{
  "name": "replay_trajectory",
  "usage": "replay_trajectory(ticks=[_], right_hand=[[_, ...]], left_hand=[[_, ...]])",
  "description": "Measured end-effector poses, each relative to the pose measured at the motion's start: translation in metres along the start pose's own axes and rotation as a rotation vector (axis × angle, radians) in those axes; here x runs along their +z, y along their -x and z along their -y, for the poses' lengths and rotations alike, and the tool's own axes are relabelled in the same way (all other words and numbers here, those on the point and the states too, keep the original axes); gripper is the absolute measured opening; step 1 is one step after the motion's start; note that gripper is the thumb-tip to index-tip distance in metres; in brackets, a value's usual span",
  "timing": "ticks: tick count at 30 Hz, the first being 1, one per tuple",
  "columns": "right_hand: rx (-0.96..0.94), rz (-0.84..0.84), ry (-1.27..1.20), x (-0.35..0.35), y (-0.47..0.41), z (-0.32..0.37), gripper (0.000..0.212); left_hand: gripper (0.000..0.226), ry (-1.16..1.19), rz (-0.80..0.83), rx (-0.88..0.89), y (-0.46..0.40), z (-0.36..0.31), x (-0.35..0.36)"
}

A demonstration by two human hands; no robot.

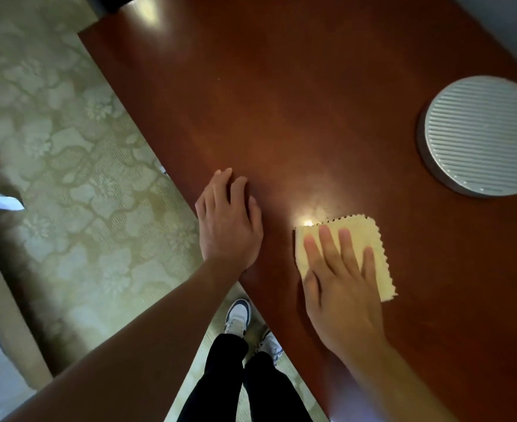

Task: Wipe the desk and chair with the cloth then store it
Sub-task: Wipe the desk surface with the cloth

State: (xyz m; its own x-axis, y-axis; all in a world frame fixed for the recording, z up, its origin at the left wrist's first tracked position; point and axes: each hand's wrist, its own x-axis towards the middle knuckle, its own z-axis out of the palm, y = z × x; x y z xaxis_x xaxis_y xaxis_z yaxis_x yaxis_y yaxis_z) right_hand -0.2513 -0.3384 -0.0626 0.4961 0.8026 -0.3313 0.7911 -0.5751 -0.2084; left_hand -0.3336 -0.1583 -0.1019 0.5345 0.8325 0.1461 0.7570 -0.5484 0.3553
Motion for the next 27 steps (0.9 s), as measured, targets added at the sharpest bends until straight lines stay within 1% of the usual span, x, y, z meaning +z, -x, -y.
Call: replay_trajectory(ticks=[3,7,10,12,15,16,18,22,24,27], right_hand=[[-0.004,-0.002,0.001,-0.007,-0.030,0.012,0.057],[-0.036,0.004,-0.005,-0.027,-0.108,0.042,0.059],[-0.159,0.025,0.034,-0.039,-0.163,0.067,0.055],[-0.271,0.056,0.067,-0.040,-0.167,0.076,0.057],[-0.403,0.087,0.094,-0.032,-0.130,0.068,0.067],[-0.417,0.080,0.082,-0.029,-0.116,0.060,0.066],[-0.423,0.058,0.087,-0.024,-0.096,0.041,0.058],[-0.375,0.039,0.094,-0.023,-0.086,0.017,0.053],[-0.336,0.056,0.106,-0.029,-0.098,0.027,0.056],[-0.239,0.097,0.123,-0.043,-0.142,0.062,0.060]], left_hand=[[0.033,0.001,0.003,0.007,0.000,0.000,0.001],[0.035,0.014,-0.004,-0.019,0.000,0.002,0.001],[0.038,0.079,-0.022,-0.025,0.000,0.002,0.000],[0.043,0.123,-0.029,-0.036,0.001,0.003,0.000],[0.047,0.161,-0.026,-0.038,0.003,0.004,-0.001],[0.045,0.159,-0.025,-0.038,0.003,0.004,-0.001],[0.042,0.160,-0.019,-0.044,0.003,0.003,-0.003],[0.051,0.161,-0.006,-0.081,0.000,-0.003,-0.010],[0.052,0.161,0.001,-0.085,0.000,-0.002,-0.009],[0.047,0.148,-0.002,-0.067,0.000,0.001,-0.005]])
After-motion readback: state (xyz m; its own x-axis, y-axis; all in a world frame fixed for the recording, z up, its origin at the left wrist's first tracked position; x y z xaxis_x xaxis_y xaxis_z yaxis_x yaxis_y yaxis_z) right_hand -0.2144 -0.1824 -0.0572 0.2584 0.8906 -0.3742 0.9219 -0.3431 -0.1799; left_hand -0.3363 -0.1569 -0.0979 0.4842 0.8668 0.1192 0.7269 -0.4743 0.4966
